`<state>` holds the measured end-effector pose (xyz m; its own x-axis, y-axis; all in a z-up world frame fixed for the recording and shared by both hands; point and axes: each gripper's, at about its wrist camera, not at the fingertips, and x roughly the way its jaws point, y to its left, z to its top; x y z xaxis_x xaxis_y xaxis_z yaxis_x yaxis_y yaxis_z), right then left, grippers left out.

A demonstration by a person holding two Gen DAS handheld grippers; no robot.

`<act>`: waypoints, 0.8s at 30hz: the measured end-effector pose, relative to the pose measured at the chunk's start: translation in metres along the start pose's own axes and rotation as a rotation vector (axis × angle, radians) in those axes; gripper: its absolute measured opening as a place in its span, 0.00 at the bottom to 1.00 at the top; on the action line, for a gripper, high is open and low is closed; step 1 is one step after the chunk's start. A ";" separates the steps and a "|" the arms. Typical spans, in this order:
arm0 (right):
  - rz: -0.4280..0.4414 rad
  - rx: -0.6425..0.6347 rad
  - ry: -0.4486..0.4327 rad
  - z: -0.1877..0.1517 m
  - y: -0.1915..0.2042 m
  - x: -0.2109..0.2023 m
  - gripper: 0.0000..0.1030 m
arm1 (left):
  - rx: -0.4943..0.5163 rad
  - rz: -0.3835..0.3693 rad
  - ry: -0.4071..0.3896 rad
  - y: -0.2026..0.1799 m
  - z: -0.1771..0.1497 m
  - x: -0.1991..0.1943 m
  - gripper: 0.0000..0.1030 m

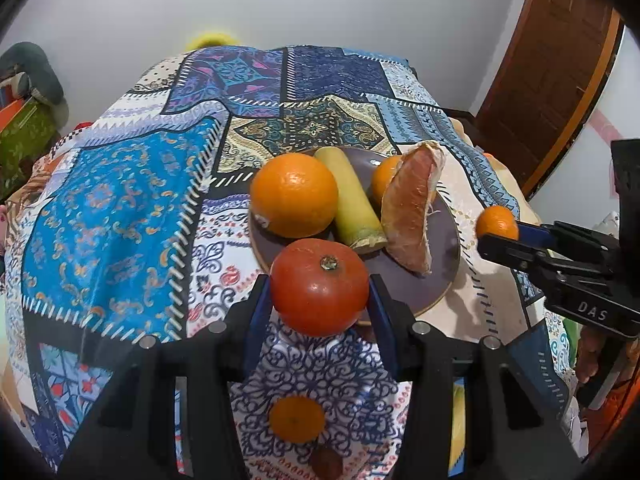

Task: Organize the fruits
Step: 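Place the tomato on the plate with the left tool while the right tool places the mandarin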

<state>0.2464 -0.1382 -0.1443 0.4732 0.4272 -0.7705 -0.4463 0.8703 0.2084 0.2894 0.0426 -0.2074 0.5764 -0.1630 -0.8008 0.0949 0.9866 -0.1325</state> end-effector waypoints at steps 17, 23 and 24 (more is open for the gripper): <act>-0.001 0.015 0.044 0.010 -0.015 0.042 0.35 | 0.005 -0.011 0.036 0.001 0.008 0.036 0.46; 0.003 0.009 0.050 0.009 -0.015 0.048 0.35 | -0.004 -0.016 0.033 0.003 0.009 0.039 0.46; 0.003 0.009 0.052 0.009 -0.014 0.049 0.35 | -0.005 -0.016 0.031 0.003 0.009 0.039 0.46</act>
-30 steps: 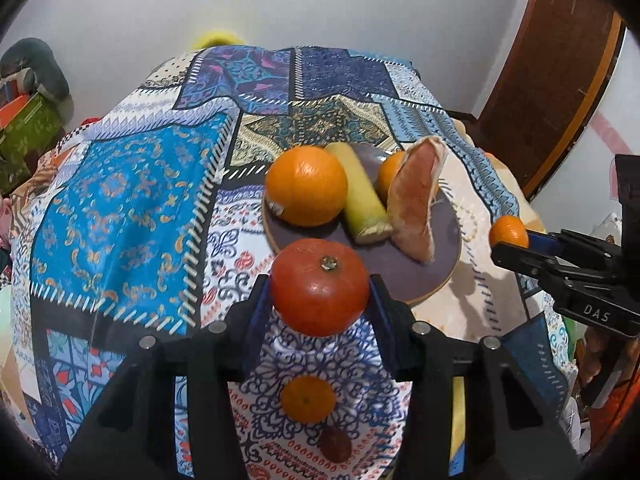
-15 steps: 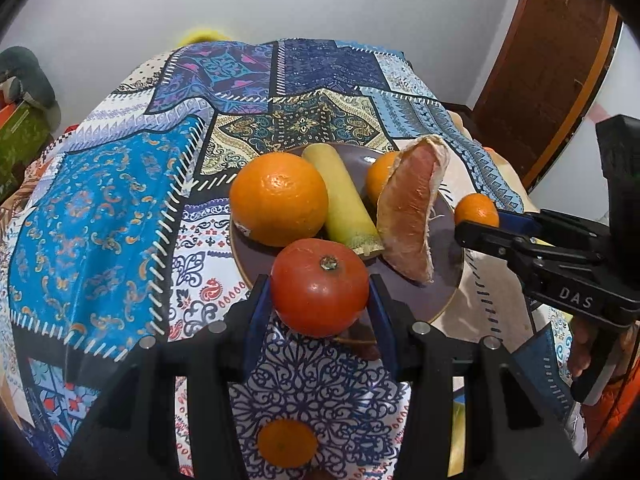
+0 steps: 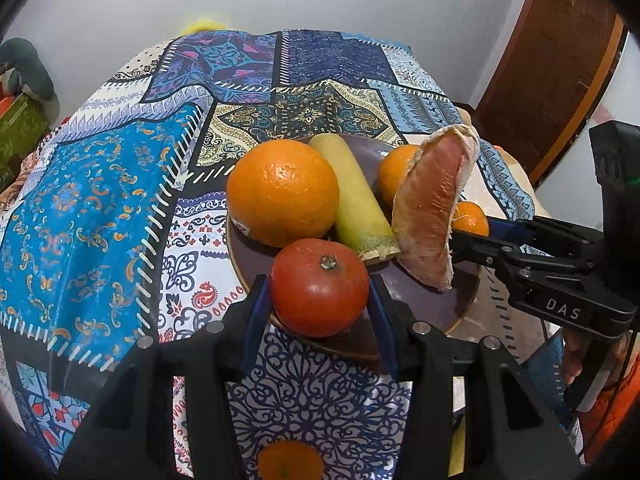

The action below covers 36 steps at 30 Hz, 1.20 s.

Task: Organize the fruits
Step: 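Place the tomato on the plate with the left tool while the right tool places the mandarin, then lower the right tool onto the long yellow gourd and grasp it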

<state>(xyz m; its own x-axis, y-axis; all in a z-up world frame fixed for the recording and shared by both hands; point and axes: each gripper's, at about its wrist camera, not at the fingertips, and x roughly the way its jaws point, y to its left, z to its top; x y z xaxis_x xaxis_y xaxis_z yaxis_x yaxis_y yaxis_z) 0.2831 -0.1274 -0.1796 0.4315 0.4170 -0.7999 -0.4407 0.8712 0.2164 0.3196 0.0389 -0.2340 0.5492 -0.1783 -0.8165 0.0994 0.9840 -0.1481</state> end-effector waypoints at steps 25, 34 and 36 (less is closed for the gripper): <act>-0.070 -0.060 -0.034 -0.023 0.021 -0.062 0.50 | 0.019 0.052 -0.139 -0.014 -0.023 -0.100 0.79; -0.066 -0.062 -0.028 -0.049 0.034 -0.095 0.57 | 0.040 0.071 -0.141 -0.019 -0.059 -0.139 0.82; -0.072 -0.068 -0.014 -0.059 0.037 -0.097 0.57 | 0.038 0.066 -0.110 -0.017 -0.067 -0.137 0.82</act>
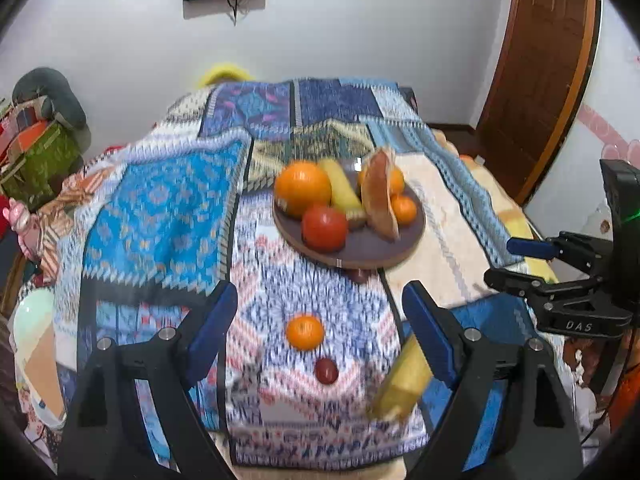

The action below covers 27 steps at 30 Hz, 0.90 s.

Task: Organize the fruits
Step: 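Lower the right tool onto the long yellow gourd and grasp it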

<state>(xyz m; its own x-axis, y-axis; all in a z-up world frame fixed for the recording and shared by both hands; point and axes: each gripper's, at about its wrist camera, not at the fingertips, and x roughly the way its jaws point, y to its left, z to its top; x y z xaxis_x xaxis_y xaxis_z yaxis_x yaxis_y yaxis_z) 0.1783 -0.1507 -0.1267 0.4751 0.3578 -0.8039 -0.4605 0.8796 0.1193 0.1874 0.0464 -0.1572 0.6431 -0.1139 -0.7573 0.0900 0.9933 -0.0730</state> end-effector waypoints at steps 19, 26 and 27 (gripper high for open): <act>0.089 -0.024 0.221 -0.044 0.020 0.051 0.57 | 0.006 -0.035 0.209 0.010 -0.074 0.048 0.82; 0.080 -0.033 0.205 -0.036 0.023 0.063 0.57 | 0.048 -0.060 0.218 -0.003 -0.077 0.053 0.82; 0.071 -0.041 0.204 -0.034 0.023 0.065 0.57 | 0.051 -0.067 0.212 -0.007 -0.076 0.052 0.82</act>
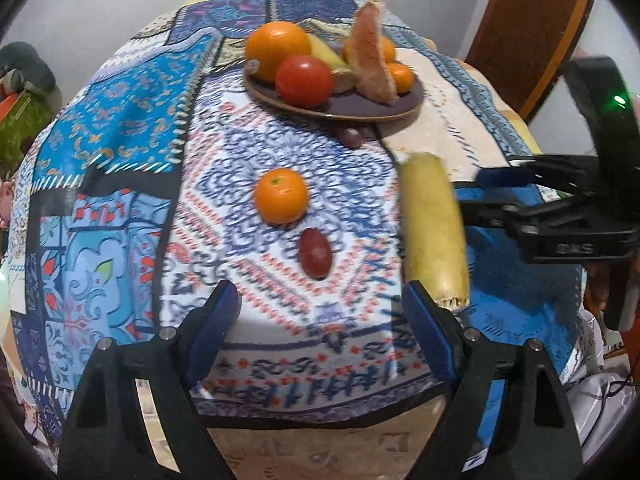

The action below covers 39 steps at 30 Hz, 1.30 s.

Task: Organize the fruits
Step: 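Lower the right tool onto the long yellow gourd and grasp it, then lift the yellow gourd with the right tool while the left tool grasps the small mandarin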

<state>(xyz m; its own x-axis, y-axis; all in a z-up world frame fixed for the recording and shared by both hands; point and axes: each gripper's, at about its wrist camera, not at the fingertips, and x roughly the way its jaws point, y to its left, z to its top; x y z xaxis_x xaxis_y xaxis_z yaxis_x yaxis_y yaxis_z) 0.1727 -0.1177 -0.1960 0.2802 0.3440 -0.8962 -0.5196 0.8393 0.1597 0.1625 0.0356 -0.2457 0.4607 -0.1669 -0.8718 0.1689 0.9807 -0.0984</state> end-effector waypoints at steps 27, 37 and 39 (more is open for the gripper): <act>0.017 -0.063 -0.024 0.021 0.059 0.008 0.57 | -0.172 0.085 -0.200 0.055 -0.001 -0.052 0.71; 0.048 -0.005 -0.052 0.021 0.051 0.014 0.37 | -0.148 0.050 -0.139 0.051 0.010 -0.023 0.57; 0.036 -0.013 -0.074 0.020 0.051 0.009 0.36 | -0.138 0.045 -0.136 0.047 0.015 -0.019 0.57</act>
<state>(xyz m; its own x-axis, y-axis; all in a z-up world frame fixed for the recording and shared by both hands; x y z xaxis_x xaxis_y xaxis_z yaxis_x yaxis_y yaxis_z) 0.1650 -0.0635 -0.1871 0.3201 0.4043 -0.8568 -0.5409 0.8205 0.1851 0.1749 0.0831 -0.2268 0.5804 -0.1252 -0.8047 0.0284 0.9906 -0.1336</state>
